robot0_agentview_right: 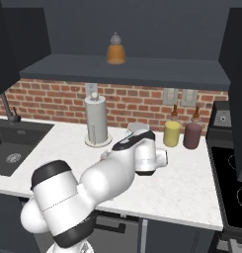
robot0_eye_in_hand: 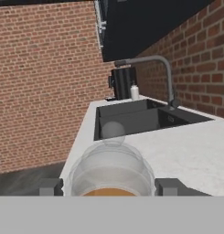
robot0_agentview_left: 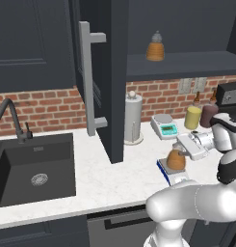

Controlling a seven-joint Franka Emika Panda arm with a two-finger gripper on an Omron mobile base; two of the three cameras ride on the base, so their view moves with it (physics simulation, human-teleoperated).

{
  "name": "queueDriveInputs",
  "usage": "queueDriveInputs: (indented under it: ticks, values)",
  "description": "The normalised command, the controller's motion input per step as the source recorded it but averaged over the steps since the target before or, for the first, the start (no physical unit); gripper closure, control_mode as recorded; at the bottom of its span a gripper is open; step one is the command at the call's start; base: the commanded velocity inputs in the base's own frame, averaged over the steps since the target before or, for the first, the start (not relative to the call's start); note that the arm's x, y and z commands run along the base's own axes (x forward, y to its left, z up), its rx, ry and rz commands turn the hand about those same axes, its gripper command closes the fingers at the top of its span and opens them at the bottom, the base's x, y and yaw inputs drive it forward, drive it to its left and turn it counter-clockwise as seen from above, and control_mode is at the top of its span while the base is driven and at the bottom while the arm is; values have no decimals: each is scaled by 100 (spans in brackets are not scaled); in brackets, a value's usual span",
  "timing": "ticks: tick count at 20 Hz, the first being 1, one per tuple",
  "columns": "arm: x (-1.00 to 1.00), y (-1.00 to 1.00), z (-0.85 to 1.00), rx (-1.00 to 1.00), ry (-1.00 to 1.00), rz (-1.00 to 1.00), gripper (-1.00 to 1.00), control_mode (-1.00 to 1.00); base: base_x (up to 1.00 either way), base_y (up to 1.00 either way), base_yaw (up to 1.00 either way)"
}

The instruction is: Pick the honey bottle and place it on the digital scale for weighing, and close the cabinet.

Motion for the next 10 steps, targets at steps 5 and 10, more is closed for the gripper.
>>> queueDriveInputs:
  ticks: [5, 10]
  values:
    - [0, 2, 0, 0, -4, 0, 100, -100, 0, 0, 0]
    - [-2, 3, -4, 0, -1, 0, -100, -100, 0, 0, 0]
